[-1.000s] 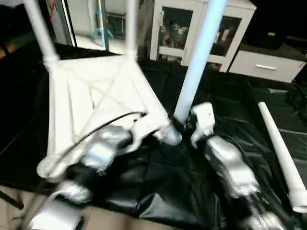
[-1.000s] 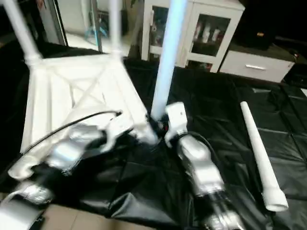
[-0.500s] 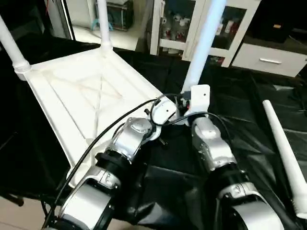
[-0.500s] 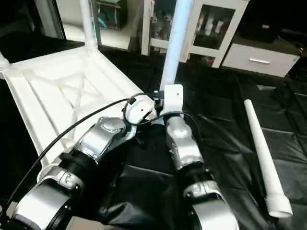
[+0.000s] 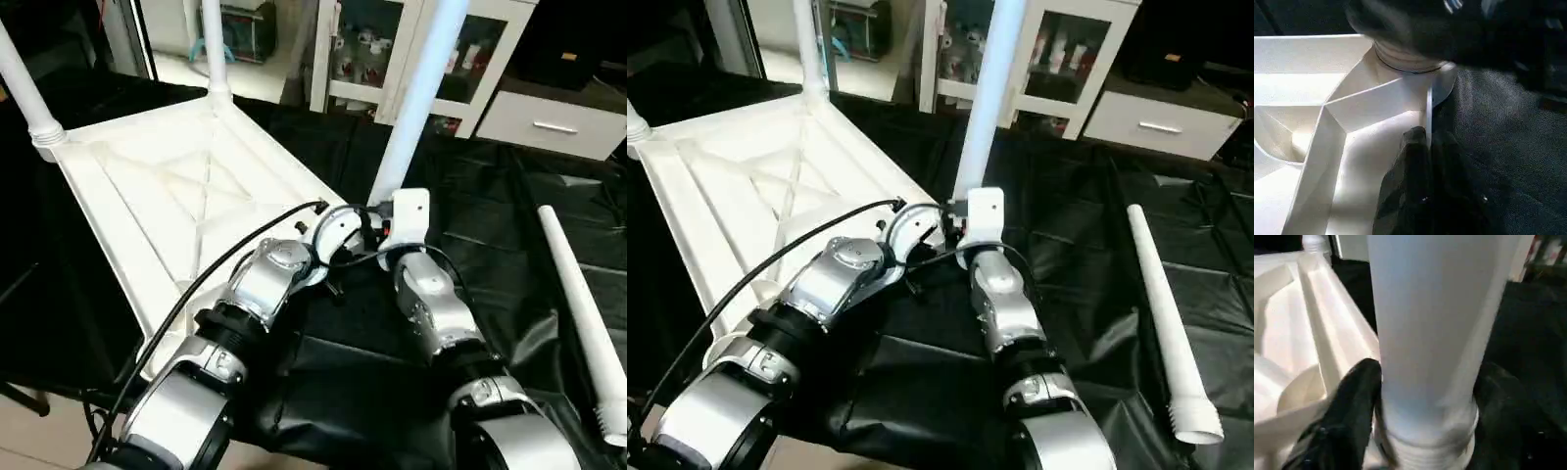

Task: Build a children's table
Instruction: Insert table leg to table base

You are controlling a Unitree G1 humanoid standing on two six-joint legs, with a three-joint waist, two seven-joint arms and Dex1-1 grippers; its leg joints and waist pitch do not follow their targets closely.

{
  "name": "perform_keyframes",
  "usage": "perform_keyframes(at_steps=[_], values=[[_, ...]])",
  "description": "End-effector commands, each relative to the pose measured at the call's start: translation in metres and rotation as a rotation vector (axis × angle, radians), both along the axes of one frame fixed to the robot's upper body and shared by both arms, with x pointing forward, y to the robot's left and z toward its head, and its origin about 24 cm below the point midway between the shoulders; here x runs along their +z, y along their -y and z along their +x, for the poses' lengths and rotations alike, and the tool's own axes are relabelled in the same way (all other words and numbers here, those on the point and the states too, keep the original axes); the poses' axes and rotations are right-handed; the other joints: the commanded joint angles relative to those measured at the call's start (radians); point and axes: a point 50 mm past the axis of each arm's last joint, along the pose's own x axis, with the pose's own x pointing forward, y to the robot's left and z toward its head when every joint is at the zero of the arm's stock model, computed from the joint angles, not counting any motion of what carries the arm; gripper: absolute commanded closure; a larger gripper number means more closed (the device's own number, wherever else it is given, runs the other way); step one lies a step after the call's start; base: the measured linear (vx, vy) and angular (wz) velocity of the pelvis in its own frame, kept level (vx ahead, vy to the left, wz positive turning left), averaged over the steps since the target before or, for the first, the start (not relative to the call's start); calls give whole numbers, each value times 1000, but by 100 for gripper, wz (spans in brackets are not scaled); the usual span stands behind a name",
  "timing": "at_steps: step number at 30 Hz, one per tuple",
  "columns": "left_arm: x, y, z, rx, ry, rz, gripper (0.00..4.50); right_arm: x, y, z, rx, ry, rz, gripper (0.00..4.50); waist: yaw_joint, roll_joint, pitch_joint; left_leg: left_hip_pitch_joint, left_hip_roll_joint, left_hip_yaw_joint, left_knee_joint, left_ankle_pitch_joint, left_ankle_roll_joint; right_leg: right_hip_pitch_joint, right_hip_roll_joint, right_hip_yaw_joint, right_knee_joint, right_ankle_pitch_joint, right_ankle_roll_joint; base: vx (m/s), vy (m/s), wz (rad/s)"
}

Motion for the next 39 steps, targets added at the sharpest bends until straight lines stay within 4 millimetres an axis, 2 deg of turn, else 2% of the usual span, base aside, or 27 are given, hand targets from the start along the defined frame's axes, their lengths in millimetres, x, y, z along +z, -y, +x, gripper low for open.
perform_keyframes(at_steps=[1,4,6,8,10,11,12,13,14,15,17,18,19,22,24,25,29,30,32,33,35,37,38,39], values=[[29,4,10,-12,115,-65,450,-7,1,-5,34,-35,20,113,14,-1,-66,-9,46,-12,-50,127,215,81,-88,50,-41,105,-314,0,0,0],[28,3,11,-16,114,-61,450,-2,3,-6,68,-4,40,93,17,-2,-68,-11,46,-12,-44,161,250,77,-88,48,-37,142,-330,0,0,0],[27,1,11,-24,109,-53,450,6,5,-9,119,37,63,62,19,-1,-67,-12,47,-12,-44,151,261,78,-89,47,-38,128,-332,0,0,0],[26,0,11,-27,106,-49,450,10,7,-14,172,65,86,58,19,1,-67,-13,48,-13,-43,152,263,78,-88,46,-38,114,-332,0,0,0],[25,-2,11,-32,101,-43,450,14,12,-21,222,88,93,34,23,2,-69,-8,52,-14,-41,176,275,75,-87,44,-35,139,-336,0,0,0],[24,-3,11,-32,100,-42,450,14,13,-21,225,89,93,23,23,1,-68,-10,50,-15,-40,183,280,77,-86,44,-33,147,-334,0,0,0],[23,-5,10,-54,94,-36,450,17,29,-30,242,103,97,17,27,2,-68,-11,51,-16,-39,195,286,77,-87,45,-33,160,-333,0,0,0],[23,-5,10,-54,94,-36,450,17,29,-30,242,103,97,17,32,2,-67,-8,53,-16,-39,198,291,76,-88,45,-32,160,-332,0,0,0],[22,-7,9,-77,93,-33,450,20,39,-36,248,110,93,7,34,2,-66,-10,53,-16,-40,193,290,76,-87,45,-34,149,-329,0,0,0],[19,-9,7,-100,83,-28,450,23,49,-41,261,118,89,7,40,0,-65,-8,53,-14,-40,174,283,75,-87,45,-37,119,-323,0,0,0],[17,-10,6,-115,73,-26,450,26,55,-45,276,123,87,7,46,2,-62,-10,54,-15,-42,138,264,75,-88,46,-43,68,-310,0,0,0],[11,-15,0,-181,48,-37,450,32,71,-58,368,124,52,7,48,8,-61,-11,52,-16,-44,118,250,78,-87,45,-47,40,-303,0,0,0],[10,-16,-1,-188,46,-39,450,32,73,-59,379,123,47,7,53,3,-59,-8,57,-15,-44,102,241,77,-87,47,-46,37,-297,0,0,0],[5,-21,-9,-286,33,-48,450,37,86,-73,517,105,-2,7,54,2,-55,-15,52,-15,-48,47,218,82,-88,47,-56,-31,-279,0,0,0],[3,-25,-16,-375,27,-52,450,41,95,-80,610,86,-25,7,60,7,-52,-14,54,-16,-51,2,185,80,-89,49,-65,-102,-253,0,0,0],[3,-26,-19,-413,32,-54,450,43,98,-82,638,78,-28,7,62,5,-53,-16,54,-16,-52,-4,175,83,-88,49,-65,-114,-242,0,0,0],[2,-30,-41,-610,-26,-79,450,46,100,-90,778,21,-35,7,71,10,-53,-10,58,-15,-54,-2,157,74,-88,48,-62,-123,-235,0,0,0],[0,-32,-49,-679,-40,-70,450,46,99,-92,832,1,-47,7,77,12,-56,-12,61,-17,-55,19,155,78,-90,49,-55,-96,-238,0,0,0],[0,-32,-50,-690,-41,-68,450,46,99,-92,852,-5,-52,7,84,15,-55,-1,60,-11,-52,33,161,64,-83,47,-54,-70,-243,0,0,0],[0,-32,-50,-690,-41,-68,450,46,99,-92,852,-5,-52,7,90,17,-56,9,60,-6,-50,36,164,57,-82,48,-52,-46,-258,0,0,0],[-1,-34,-57,-736,-58,-75,450,46,95,-90,906,-20,-83,7,91,14,-55,-3,60,-7,-53,34,160,67,-86,48,-48,-42,-263,0,0,0],[-2,-36,-62,-775,-77,-77,450,45,92,-91,961,-35,-123,7,90,13,-54,-3,60,-6,-55,8,144,67,-87,47,-52,-77,-250,0,0,0],[-2,-37,-64,-786,-82,-70,450,45,90,-90,989,-39,-133,7,91,7,-54,-4,60,-6,-55,0,139,69,-88,47,-54,-91,-244,0,0,0],[-3,-37,-65,-793,-87,-64,450,46,89,-90,1009,-41,-137,7,90,10,-53,-6,58,-6,-57,-9,132,69,-88,48,-56,-113,-234,0,0,0]])
